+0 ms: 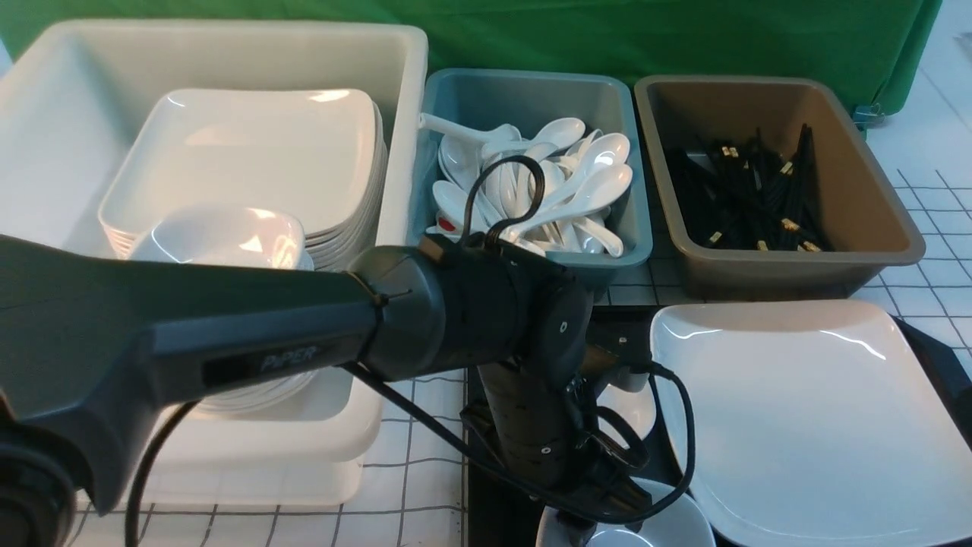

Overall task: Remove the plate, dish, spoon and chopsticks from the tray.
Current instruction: Use the left arm to grab a small plate from the dinner plate, then use the left arm to put the small plate into the large storage box on the left

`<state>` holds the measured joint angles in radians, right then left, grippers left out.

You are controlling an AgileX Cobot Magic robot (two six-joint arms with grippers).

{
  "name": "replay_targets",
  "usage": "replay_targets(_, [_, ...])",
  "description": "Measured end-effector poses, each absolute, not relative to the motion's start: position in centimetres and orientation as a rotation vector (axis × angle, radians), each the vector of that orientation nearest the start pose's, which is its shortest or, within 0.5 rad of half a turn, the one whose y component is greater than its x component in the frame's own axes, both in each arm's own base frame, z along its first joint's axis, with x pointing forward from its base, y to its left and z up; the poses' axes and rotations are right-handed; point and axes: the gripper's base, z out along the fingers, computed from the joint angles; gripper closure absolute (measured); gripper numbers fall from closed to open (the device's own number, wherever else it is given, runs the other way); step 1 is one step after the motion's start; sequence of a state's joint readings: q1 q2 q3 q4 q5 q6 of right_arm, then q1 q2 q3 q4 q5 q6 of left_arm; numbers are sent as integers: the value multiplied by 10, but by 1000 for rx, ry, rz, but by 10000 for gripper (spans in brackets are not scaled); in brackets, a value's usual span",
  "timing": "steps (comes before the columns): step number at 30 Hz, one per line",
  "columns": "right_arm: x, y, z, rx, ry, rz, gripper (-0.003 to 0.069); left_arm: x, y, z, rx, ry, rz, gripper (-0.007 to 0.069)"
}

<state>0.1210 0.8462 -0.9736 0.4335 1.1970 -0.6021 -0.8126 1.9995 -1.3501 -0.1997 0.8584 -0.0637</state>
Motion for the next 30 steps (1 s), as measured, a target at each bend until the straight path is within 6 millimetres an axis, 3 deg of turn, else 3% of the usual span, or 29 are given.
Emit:
replay_targets(3, [125, 51, 366, -847, 2308, 367, 655, 257, -294, 162, 930, 2921, -349, 482])
replay_targets(6, [124, 52, 366, -875, 2300, 368, 655, 256, -293, 175, 922, 2903, -375, 529])
replay_targets(11, [123, 57, 369, -908, 2247, 431, 655, 255, -290, 213, 938, 2822, -406, 606])
replay_targets(16, [124, 67, 386, -956, 2109, 550, 655, 262, -265, 293, 872, 2649, -442, 609])
replay_targets(19, [129, 72, 405, -973, 2033, 577, 655, 266, -231, 342, 792, 2566, -457, 609])
replay_targets(22, [135, 74, 427, -988, 1967, 579, 655, 271, -183, 376, 666, 2516, -430, 609])
replay_targets(23, [136, 75, 426, -988, 1970, 582, 655, 273, -180, 376, 652, 2519, -426, 609])
replay_targets(24, [138, 76, 433, -1000, 1951, 580, 655, 275, -162, 384, 591, 2514, -408, 609])
replay_targets(25, [142, 81, 444, -1026, 1915, 585, 655, 279, -126, 396, 465, 2513, -371, 610])
replay_targets(26, [145, 86, 450, -1055, 1893, 600, 655, 280, -105, 402, 385, 2512, -354, 610])
replay_targets(27, [146, 91, 453, -1076, 1878, 614, 655, 282, -85, 405, 303, 2511, -344, 610])
replay_targets(28, [148, 93, 453, -1090, 1876, 625, 655, 283, -81, 405, 290, 2510, -341, 610])
replay_targets(29, [152, 105, 458, -1138, 1848, 658, 655, 284, -51, 406, 160, 2503, -337, 610])
replay_targets(30, [154, 112, 461, -1158, 1832, 673, 655, 285, -37, 404, 94, 2504, -341, 610])
